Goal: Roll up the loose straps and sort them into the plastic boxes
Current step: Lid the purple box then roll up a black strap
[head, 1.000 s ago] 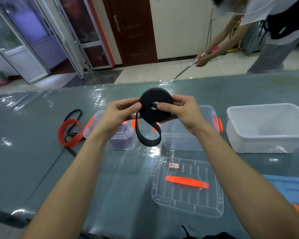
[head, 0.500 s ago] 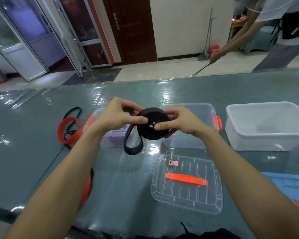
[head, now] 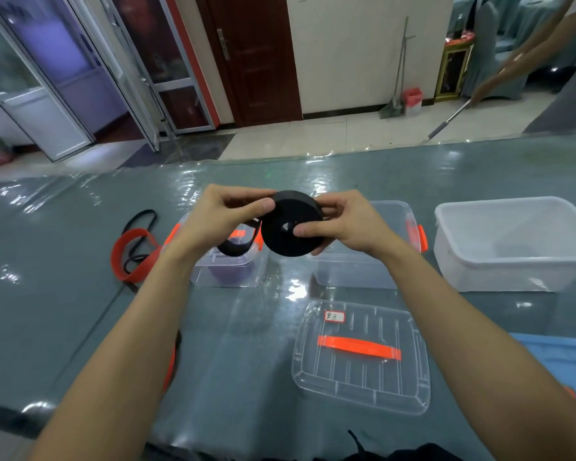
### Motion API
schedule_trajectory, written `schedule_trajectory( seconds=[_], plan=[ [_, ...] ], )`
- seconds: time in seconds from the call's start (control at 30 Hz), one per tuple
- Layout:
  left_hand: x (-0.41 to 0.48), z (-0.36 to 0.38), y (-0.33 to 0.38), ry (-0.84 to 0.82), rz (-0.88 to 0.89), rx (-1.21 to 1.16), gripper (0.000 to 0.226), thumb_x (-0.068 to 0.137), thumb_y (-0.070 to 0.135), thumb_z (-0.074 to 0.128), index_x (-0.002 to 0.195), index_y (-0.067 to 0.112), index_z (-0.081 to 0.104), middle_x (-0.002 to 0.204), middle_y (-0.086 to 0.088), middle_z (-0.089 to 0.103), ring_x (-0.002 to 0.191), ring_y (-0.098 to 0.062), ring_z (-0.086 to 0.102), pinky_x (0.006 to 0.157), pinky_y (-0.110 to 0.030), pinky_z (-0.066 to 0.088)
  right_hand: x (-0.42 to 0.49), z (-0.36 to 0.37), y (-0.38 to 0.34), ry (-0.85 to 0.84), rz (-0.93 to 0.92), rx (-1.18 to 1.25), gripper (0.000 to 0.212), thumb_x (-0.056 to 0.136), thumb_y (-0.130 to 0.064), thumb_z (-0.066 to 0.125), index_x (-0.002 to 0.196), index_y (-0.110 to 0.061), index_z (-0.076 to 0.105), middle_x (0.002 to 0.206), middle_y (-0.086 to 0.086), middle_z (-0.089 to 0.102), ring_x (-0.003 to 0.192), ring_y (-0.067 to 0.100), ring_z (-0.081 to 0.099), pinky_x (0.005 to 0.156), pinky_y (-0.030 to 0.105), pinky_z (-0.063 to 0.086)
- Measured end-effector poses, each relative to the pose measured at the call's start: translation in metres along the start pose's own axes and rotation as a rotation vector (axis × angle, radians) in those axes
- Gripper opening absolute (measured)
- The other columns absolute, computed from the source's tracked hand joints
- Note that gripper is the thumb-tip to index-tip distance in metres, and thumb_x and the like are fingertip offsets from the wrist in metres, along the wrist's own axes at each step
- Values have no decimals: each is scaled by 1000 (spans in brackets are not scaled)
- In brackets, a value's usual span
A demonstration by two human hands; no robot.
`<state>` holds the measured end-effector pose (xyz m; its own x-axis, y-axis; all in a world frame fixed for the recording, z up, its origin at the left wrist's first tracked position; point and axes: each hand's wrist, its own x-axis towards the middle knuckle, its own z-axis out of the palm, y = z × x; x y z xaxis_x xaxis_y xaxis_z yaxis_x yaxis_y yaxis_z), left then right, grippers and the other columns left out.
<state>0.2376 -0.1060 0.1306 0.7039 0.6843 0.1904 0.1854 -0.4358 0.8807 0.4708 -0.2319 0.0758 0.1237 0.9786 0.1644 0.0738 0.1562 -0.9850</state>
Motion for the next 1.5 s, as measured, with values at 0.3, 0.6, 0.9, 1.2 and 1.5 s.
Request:
schedule_trajectory(
  seconds=[0.3,0.6,0.9,1.2,1.5],
  plan=[
    [-18,56,-21,277,17,-317,38,106,13,70,144,12,69,128,-3,80,116,-20,78,86,-28,63,1,17,21,276,9,434,31,85,-8,88,113,-1,77,105,17,81,90,37,80,62,36,65],
    [-12,45,-23,203,-24,-216,52,91,2,84,141,9,71,122,-12,81,107,-29,78,88,-42,67,-9,19,37,158,136,308,42,85,-19,90,121,-4,74,109,13,82,100,36,80,68,44,68],
    [9,11,-1,-296,22,305,45,98,15,81,140,26,71,125,9,78,110,-27,75,96,-42,64,6,-11,1,-150,155,-35,34,93,-18,84,124,-8,73,109,13,81,96,32,80,62,45,67],
    [8,45,-21,69,46,-14,33,100,22,77,128,24,60,124,8,71,115,-16,70,102,-38,58,6,3,20,132,70,263,29,95,-16,81,120,-3,75,106,19,80,89,38,79,60,45,66],
    [15,75,-36,185,15,-158,35,104,27,73,135,39,61,138,7,72,115,-26,76,100,-53,63,7,-10,39,250,95,378,27,95,-18,81,118,-5,77,109,19,80,89,35,79,60,41,65]
  ],
)
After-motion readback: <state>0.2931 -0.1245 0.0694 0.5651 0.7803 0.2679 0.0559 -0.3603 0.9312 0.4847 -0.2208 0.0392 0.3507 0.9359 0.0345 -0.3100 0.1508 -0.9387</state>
